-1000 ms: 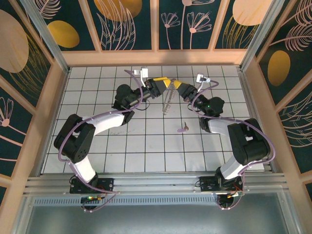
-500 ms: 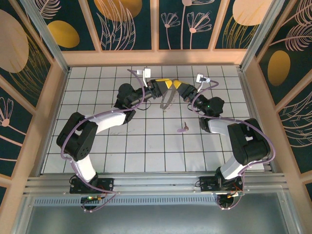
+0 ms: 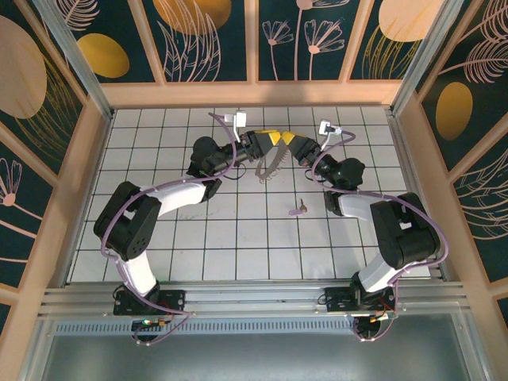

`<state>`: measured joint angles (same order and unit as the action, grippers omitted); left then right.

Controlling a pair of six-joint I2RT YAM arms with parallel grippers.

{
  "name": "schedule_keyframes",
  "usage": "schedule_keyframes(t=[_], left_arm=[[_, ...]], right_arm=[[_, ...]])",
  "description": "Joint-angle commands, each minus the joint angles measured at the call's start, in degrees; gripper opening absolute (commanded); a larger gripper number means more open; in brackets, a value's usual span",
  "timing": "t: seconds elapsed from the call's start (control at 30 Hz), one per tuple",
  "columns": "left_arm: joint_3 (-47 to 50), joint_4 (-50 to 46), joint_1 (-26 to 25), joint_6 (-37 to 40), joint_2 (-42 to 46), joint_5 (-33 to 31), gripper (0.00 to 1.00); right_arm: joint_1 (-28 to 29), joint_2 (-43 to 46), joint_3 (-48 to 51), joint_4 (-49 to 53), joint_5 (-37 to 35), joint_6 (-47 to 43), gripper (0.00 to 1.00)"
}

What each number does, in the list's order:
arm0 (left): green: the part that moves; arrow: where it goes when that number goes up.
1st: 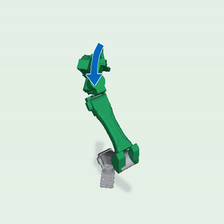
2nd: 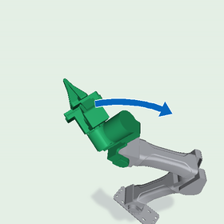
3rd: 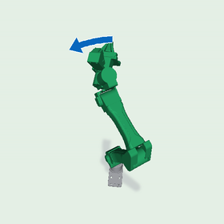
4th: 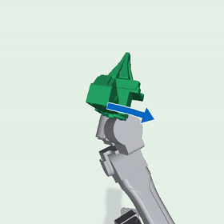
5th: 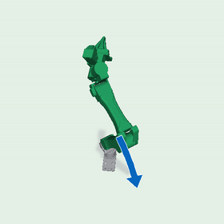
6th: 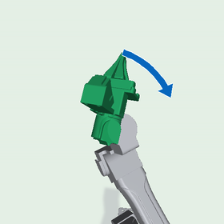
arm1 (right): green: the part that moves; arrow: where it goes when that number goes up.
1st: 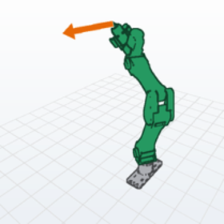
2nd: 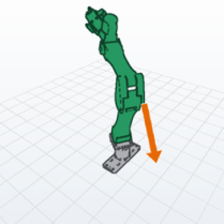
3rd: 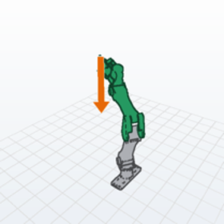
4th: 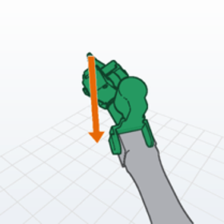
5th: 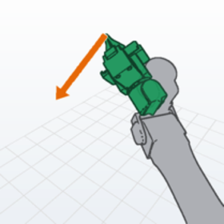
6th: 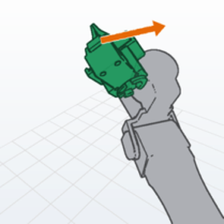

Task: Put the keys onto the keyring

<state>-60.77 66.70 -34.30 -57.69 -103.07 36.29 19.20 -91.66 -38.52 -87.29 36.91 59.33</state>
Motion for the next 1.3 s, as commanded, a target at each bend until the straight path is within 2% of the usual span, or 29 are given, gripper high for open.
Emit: schedule_keyframes(t=[0.0,0.27,0.43,0.5,0.53,0.57,0.6,0.67,0.73,0.97,1.0,1.03,1.1,1.17,1.27], left_arm=[[-1.80,3.97,-0.49,-1.06,-0.87,2.55,0.34],[-1.99,4.15,-0.59,-0.93,-1.02,2.64,0.18],[-2.15,3.99,-0.59,-0.67,-1.18,2.34,0.00],[-2.33,3.87,-0.53,-0.12,-1.33,2.37,0.00],[-2.40,3.57,-0.57,0.35,-1.23,2.53,0.00],[-2.57,2.94,-0.55,1.30,-1.03,2.84,0.00],[-2.69,1.83,-0.59,2.78,-0.64,3.14,0.00],[-3.07,-1.38,-0.54,6.85,0.35,3.83,0.00],[-3.68,-5.64,-0.58,11.92,1.58,4.76,0.00],[-7.68,-23.20,-0.52,31.53,6.18,8.53,0.00],[-8.45,-25.45,-0.48,33.90,6.56,9.19,0.00],[-9.09,-27.14,-0.49,35.59,6.65,9.71,0.00],[-10.39,-30.24,-0.43,38.59,6.81,10.36,0.00],[-11.85,-32.68,-0.31,40.64,6.63,11.07,0.00],[-12.76,-33.71,0.24,41.34,6.22,12.57,0.00]], right_arm=[[0.31,1.15,-1.64,-4.73,-0.43,0.90,0.00],[0.47,1.10,-1.73,-4.53,-0.43,0.90,0.00],[0.41,1.08,-1.88,-4.04,-0.08,0.88,0.00],[-0.01,1.48,-2.25,-2.91,0.58,0.70,0.00],[-0.56,1.92,-2.06,-2.30,0.58,0.75,0.10],[-1.33,2.81,-1.63,-1.75,0.64,0.71,0.26],[-2.35,3.87,-0.96,-1.06,0.63,0.63,0.35],[-4.29,6.71,0.39,1.07,0.69,-0.41,0.41],[-5.72,9.72,1.21,5.33,1.52,-2.92,0.43],[-7.01,17.79,0.00,26.68,6.13,-19.61,0.63],[-7.09,18.00,-0.31,28.47,7.47,-21.39,0.74],[-7.22,18.00,-0.46,29.11,8.57,-22.53,0.79],[-7.33,17.85,-0.15,29.40,9.83,-24.31,0.82],[-7.81,17.16,0.09,29.02,11.06,-25.29,0.93],[-8.55,15.96,1.18,26.48,11.70,-25.06,0.98]])
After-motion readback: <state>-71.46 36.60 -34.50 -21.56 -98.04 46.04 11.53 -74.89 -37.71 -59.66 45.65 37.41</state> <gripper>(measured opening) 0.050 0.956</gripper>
